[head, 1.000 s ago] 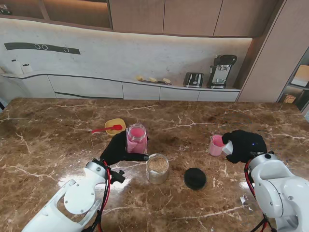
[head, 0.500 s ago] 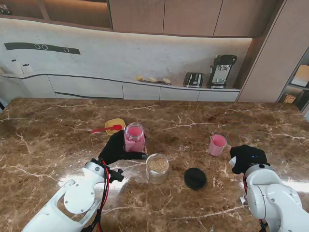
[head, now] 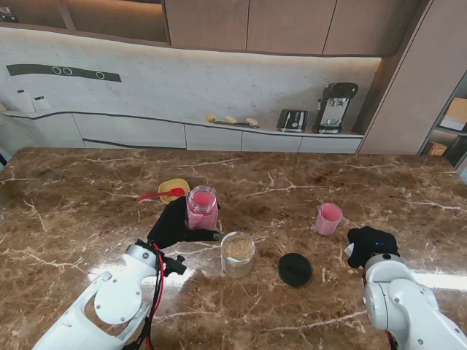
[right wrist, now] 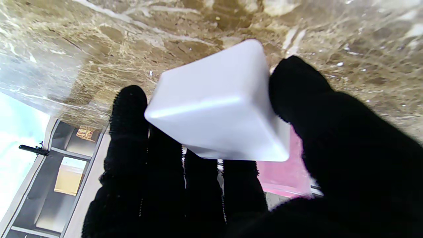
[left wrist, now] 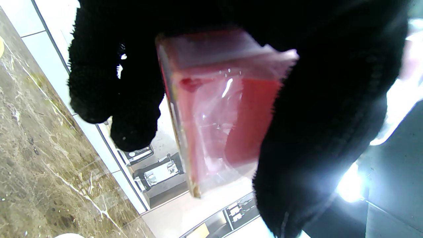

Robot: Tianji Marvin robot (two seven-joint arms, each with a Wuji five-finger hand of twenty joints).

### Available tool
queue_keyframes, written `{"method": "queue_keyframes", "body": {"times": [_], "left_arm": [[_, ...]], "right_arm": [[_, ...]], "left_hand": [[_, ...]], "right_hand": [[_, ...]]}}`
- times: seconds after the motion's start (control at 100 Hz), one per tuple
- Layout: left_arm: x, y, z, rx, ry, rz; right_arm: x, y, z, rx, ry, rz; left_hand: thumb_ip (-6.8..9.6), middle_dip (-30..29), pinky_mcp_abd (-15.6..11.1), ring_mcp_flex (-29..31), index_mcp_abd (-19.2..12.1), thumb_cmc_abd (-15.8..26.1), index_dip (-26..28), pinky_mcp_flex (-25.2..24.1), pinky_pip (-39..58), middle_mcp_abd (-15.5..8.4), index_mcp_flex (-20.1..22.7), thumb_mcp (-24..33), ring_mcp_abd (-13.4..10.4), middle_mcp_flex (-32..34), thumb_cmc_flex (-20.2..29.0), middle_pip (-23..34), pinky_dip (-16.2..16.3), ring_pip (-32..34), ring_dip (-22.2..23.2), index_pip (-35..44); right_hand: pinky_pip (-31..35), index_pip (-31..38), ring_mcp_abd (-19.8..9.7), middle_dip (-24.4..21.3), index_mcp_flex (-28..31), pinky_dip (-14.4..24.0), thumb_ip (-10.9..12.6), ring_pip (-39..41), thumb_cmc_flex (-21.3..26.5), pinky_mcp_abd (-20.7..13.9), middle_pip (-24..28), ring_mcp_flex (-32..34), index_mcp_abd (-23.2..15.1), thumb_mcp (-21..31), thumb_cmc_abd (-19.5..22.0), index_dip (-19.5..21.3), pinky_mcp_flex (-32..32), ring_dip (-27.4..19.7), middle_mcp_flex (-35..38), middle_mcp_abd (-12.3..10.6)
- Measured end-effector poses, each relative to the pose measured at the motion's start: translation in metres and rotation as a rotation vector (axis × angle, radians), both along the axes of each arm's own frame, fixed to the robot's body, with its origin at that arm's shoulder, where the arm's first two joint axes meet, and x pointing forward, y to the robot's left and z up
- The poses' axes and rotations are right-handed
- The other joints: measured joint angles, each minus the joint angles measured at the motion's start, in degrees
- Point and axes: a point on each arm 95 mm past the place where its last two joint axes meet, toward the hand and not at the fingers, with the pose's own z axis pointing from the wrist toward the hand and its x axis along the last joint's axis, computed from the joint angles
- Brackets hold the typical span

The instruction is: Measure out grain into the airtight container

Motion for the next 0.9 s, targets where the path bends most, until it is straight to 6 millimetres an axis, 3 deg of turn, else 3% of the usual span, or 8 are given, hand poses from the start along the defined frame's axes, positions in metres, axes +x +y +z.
{"method": "queue_keyframes", "body": {"times": [0.24,0.29,0.51,0.64,0.69,0.75,0.84,0.9], "left_arm": [[0.000,0.000,0.000,0.003,0.005,0.001],[0.000,0.000,0.000,0.003,0.007,0.002],[0.000,-0.001,-0.001,0.007,0.009,0.004],[0.000,-0.001,-0.001,0.004,0.009,0.008],[0.000,-0.001,-0.001,0.003,0.009,0.009],[0.000,-0.001,-0.002,0.003,0.008,0.008],[0.000,-0.002,-0.002,0.002,0.009,0.008],[0.000,-0.002,-0.002,0.002,0.008,0.009]], "right_arm": [[0.004,0.002,-0.008,0.015,0.004,-0.002],[0.004,0.002,-0.008,0.011,0.008,-0.004],[0.002,0.000,-0.011,-0.007,0.035,-0.025],[0.001,0.000,-0.013,-0.003,0.043,-0.029],[0.000,0.000,-0.013,0.008,0.041,-0.030],[-0.001,0.000,-0.014,0.012,0.041,-0.030],[-0.001,-0.001,-0.015,0.013,0.043,-0.031],[-0.001,-0.002,-0.015,0.017,0.032,-0.031]], "left_hand": [[-0.53,0.0,0.0,0.0,0.0,0.0,0.0,0.0,0.0,0.0,0.0,0.0,0.0,0.0,0.0,0.0,0.0,0.0,0.0,0.0],[-0.53,0.0,0.0,0.0,0.0,0.0,0.0,0.0,0.0,0.0,0.0,0.0,0.0,0.0,0.0,0.0,0.0,0.0,0.0,0.0],[-0.53,0.0,0.0,0.0,0.0,0.0,0.0,0.0,0.0,0.0,0.0,0.0,0.0,0.0,0.0,0.0,0.0,0.0,0.0,0.0],[-0.54,0.0,0.0,0.0,0.0,0.0,0.0,0.0,0.0,0.0,0.0,0.0,0.0,0.0,0.0,0.0,0.0,0.0,0.0,0.0],[-0.54,0.0,0.0,0.0,0.0,0.0,0.0,0.0,0.0,0.0,0.0,0.0,0.0,0.0,0.0,0.0,0.0,0.0,0.0,0.0],[-0.54,0.0,0.0,0.0,0.0,0.0,0.0,0.0,0.1,0.0,0.0,0.0,0.0,0.0,0.0,0.0,0.0,0.0,0.0,0.0],[-0.54,0.0,0.0,0.0,0.0,0.0,0.0,0.0,0.4,0.0,0.0,0.0,0.0,0.0,0.0,0.0,0.0,0.0,0.0,0.0],[-0.54,0.0,0.0,0.0,0.0,0.0,0.0,0.0,0.4,0.0,0.0,0.0,0.0,0.0,0.0,0.0,0.0,0.0,0.0,0.0]], "right_hand": [[-0.5,-1.0,-2.0,0.0,-2.7,0.0,1.4,1.1,-2.1,-2.0,0.9,-1.2,1.4,-1.5,1.7,-0.1,-1.2,-0.6,-0.6,0.0],[-0.5,-1.1,-2.6,0.0,-2.9,0.0,2.5,1.3,-2.9,-2.2,1.1,-1.6,1.6,-1.6,2.0,-0.1,-1.4,-0.6,-0.9,-0.1],[-0.7,-1.3,-2.8,-0.1,-3.5,0.0,2.6,1.8,-3.2,-2.6,1.6,-2.2,2.2,-3.7,2.7,-0.1,-2.0,-0.6,-1.2,-0.1],[-2.0,-3.5,-3.2,-0.2,-4.9,0.0,2.7,1.2,-5.5,-2.7,1.6,-4.2,3.6,-8.2,4.9,-0.8,-3.6,-0.6,-3.4,-0.4],[-2.7,-3.5,-3.2,-0.6,-5.5,0.0,3.9,1.1,-5.9,-2.8,1.8,-4.8,3.6,-10.0,5.7,-0.8,-4.2,-0.6,-3.8,-0.4],[-3.4,-3.5,-3.2,-0.7,-6.6,0.1,4.0,1.0,-5.8,-2.8,1.5,-5.3,4.2,-14.5,7.8,-0.8,-5.0,-0.6,-4.8,-0.5],[-5.2,-4.3,-3.3,-0.7,-7.5,0.1,6.8,-0.8,-6.9,-2.7,1.4,-8.0,4.8,-21.6,9.4,-0.8,-7.5,-1.8,-7.0,-0.1],[-7.5,-5.7,-3.3,-0.8,-9.5,0.1,7.4,-2.8,-8.5,-2.4,1.3,-10.3,5.6,-21.9,9.7,-0.8,-10.3,-3.4,-8.8,-0.1]]}}
